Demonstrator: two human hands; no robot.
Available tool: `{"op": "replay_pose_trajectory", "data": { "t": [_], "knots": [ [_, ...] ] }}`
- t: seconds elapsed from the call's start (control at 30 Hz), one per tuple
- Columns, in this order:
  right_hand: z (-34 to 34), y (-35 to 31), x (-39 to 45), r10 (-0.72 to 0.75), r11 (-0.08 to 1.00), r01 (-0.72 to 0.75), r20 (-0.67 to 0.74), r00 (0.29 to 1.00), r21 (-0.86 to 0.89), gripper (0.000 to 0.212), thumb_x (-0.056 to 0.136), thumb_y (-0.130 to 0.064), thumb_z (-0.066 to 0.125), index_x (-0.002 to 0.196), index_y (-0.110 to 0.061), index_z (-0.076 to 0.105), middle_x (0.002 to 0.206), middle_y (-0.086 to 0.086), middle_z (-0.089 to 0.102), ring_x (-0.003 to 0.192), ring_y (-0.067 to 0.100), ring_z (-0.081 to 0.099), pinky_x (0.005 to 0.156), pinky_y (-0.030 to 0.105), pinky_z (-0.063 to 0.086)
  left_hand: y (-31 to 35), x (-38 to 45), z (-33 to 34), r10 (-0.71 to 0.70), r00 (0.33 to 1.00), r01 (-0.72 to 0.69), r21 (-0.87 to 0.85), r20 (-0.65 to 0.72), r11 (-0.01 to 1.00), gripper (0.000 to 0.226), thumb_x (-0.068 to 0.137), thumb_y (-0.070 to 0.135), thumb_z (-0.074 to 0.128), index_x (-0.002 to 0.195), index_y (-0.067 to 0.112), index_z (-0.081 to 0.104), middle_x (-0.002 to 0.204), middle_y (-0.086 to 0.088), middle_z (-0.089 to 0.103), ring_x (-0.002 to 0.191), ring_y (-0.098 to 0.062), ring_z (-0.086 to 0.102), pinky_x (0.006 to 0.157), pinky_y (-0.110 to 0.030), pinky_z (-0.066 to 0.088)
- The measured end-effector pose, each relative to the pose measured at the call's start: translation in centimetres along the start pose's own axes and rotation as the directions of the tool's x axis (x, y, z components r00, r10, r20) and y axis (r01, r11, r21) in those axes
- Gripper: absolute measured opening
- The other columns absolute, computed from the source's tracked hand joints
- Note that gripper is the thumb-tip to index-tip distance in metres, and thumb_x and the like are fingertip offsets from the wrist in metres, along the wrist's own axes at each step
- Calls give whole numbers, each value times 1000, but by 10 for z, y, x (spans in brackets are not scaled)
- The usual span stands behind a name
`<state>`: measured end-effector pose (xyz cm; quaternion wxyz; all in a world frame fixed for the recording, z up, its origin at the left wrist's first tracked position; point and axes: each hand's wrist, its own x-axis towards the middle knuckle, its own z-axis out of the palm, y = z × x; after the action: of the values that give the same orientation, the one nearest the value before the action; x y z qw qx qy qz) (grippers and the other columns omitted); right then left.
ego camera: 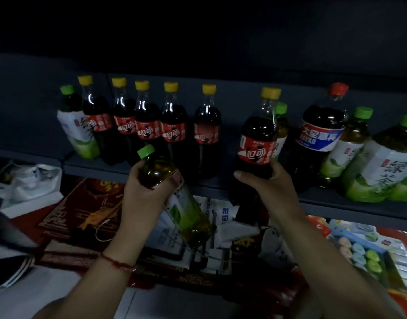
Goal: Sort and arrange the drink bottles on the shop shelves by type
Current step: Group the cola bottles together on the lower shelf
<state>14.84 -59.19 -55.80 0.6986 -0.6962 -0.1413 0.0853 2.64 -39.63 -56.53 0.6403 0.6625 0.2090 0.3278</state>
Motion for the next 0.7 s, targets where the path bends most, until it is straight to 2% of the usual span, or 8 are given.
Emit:
{"op": "replay_pose_trajectory", "data": {
  "t": [0.13,0.17,0.27,0.33,0.47,0.57,0.7],
  "knots": [
    [20,2,25,-59,998,59,-51,997,-7,50,72,-14,84,116,-25,64,105,-10,73,98,6,68,86,22,54,-4,11,-5,-18,1000,17,-42,-13,999,41,78,16,82,104,37,58,101,2,71,94,-19,70,80,-41,58],
    [24,4,32,-81,997,79,-61,995,-26,53,72,-13,85,118,-25,63,108,-10,72,99,6,68,87,23,54,-4,12,-6,-16,1000,15,-39,-11,999,40,78,16,83,102,36,59,100,3,71,92,-16,71,80,-40,59],
    [33,18,50,-132,989,124,-91,987,-87,52,70,-14,85,115,-28,63,107,-12,70,99,2,66,88,24,52,-4,13,-5,3,1000,-4,-34,-30,999,39,78,15,82,103,34,59,95,6,71,81,-5,70,68,-21,55],
    [37,28,58,-161,982,148,-120,980,-114,52,71,-15,85,116,-27,62,107,-13,69,100,1,64,90,25,52,-4,15,-3,-7,999,4,-55,-51,998,40,78,14,82,101,36,58,92,8,70,77,-1,69,64,-15,52],
    [42,40,72,-232,961,208,-124,965,-182,52,74,-17,83,118,-31,58,108,-20,65,100,-10,60,89,19,48,-8,17,-2,-23,997,19,-67,-67,998,40,78,15,82,102,36,58,95,9,70,79,1,69,62,-12,52],
    [44,45,81,-274,947,243,-134,952,-211,57,76,-16,81,126,-26,55,110,-24,62,103,-13,57,91,15,47,-10,19,0,-33,998,27,-91,-61,996,40,77,13,82,108,28,61,98,5,71,81,-2,70,64,-13,53],
    [45,46,81,-292,940,265,-103,951,-212,55,80,-13,78,124,-30,50,108,-28,59,98,-21,55,83,1,42,-11,18,3,-34,997,30,-73,-62,997,41,76,14,83,108,26,61,99,4,71,83,-3,69,65,-13,54]
  ]
}}
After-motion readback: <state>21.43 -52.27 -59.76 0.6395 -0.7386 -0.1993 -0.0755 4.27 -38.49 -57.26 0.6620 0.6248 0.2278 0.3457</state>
